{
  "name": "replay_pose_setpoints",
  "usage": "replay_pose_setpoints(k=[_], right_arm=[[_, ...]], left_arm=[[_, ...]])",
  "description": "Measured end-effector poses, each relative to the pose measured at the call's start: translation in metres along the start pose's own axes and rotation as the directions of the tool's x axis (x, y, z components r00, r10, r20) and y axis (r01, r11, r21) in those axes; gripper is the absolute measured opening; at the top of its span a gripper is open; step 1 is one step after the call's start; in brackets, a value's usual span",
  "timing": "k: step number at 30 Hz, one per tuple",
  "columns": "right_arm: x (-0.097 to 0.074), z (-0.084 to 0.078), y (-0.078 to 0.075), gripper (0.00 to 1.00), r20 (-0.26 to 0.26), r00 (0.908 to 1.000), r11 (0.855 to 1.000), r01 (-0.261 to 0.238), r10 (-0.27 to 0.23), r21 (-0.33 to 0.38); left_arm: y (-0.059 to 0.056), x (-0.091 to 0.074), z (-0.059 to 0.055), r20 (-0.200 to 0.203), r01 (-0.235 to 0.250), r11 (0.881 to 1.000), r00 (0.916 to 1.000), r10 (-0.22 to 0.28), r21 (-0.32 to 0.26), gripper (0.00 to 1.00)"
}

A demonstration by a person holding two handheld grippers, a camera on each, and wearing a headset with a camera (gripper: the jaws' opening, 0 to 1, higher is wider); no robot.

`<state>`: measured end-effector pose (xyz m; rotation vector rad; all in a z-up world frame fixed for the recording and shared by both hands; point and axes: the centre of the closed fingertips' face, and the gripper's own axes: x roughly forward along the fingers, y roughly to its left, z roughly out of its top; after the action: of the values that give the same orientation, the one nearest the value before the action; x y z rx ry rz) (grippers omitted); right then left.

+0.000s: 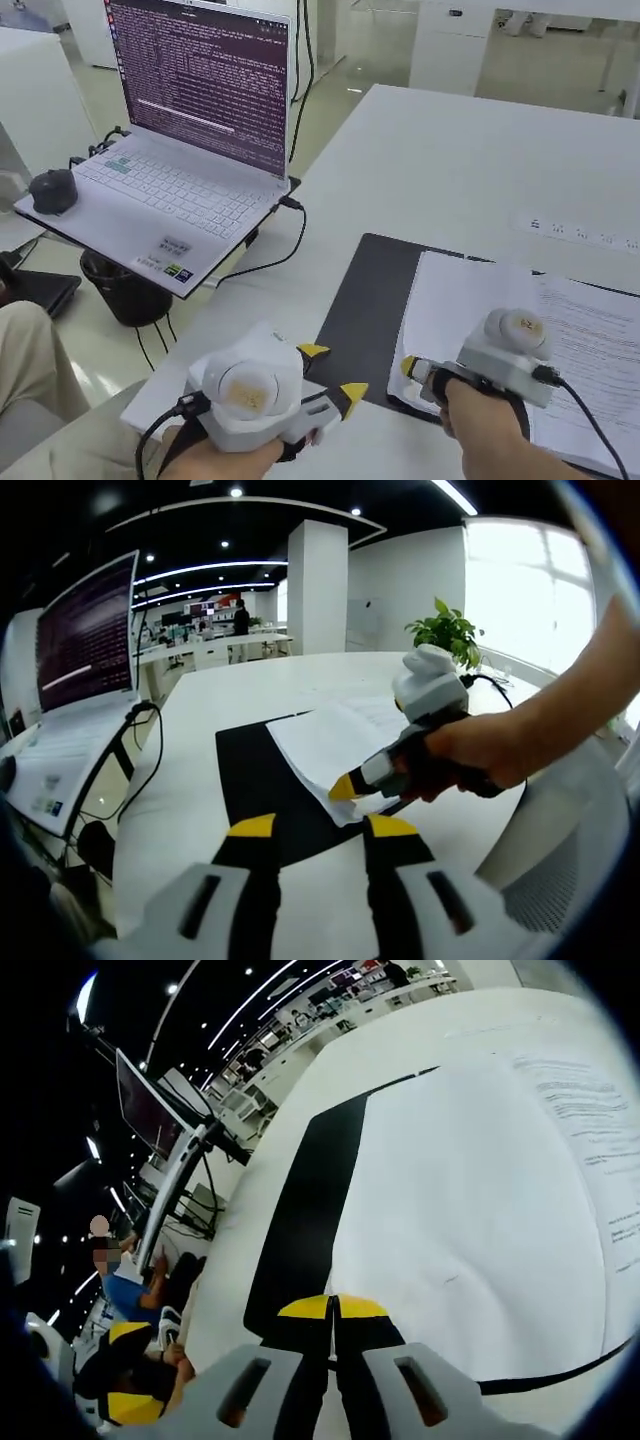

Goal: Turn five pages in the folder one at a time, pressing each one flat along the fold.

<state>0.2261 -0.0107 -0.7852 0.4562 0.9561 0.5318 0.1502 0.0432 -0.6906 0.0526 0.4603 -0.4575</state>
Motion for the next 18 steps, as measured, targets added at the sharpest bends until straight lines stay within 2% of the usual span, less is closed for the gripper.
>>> replay_pose_setpoints(k=[4, 7, 11, 15, 18], right_arm=[[0.004, -0.005, -0.001, 0.00, -0.010, 0.9999, 1.000, -0.004, 0.004, 0.009], [0.005, -0.007, -0.002, 0.00, -0.006, 1.0000, 1.000, -0.006, 0.006, 0.020], [0.006, -0.007, -0.004, 0.00, -0.003, 0.9994, 0.999, -0.034, 0.034, 0.038], [0.004, -0.007, -0.002, 0.02, 0.008, 0.9969, 0.996, -0.079, 0.079, 0.037], [0.001, -0.007, 0.007, 0.06, 0.015, 0.9903, 0.990, -0.138, 0.138, 0.029]], left_arm=[[0.000, 0.006, -0.003, -0.009, 0.006, 1.000, 0.9999, -0.006, -0.002, 0.32], [-0.005, 0.010, -0.007, -0.028, 0.021, 1.000, 0.9994, -0.020, 0.015, 0.31], [-0.009, 0.015, -0.012, -0.043, 0.030, 0.999, 0.9987, -0.029, 0.026, 0.31], [-0.012, 0.021, -0.016, -0.060, 0.043, 0.998, 0.9974, -0.041, 0.037, 0.31], [-0.016, 0.027, -0.017, -0.074, 0.059, 0.997, 0.9957, -0.055, 0.052, 0.31]])
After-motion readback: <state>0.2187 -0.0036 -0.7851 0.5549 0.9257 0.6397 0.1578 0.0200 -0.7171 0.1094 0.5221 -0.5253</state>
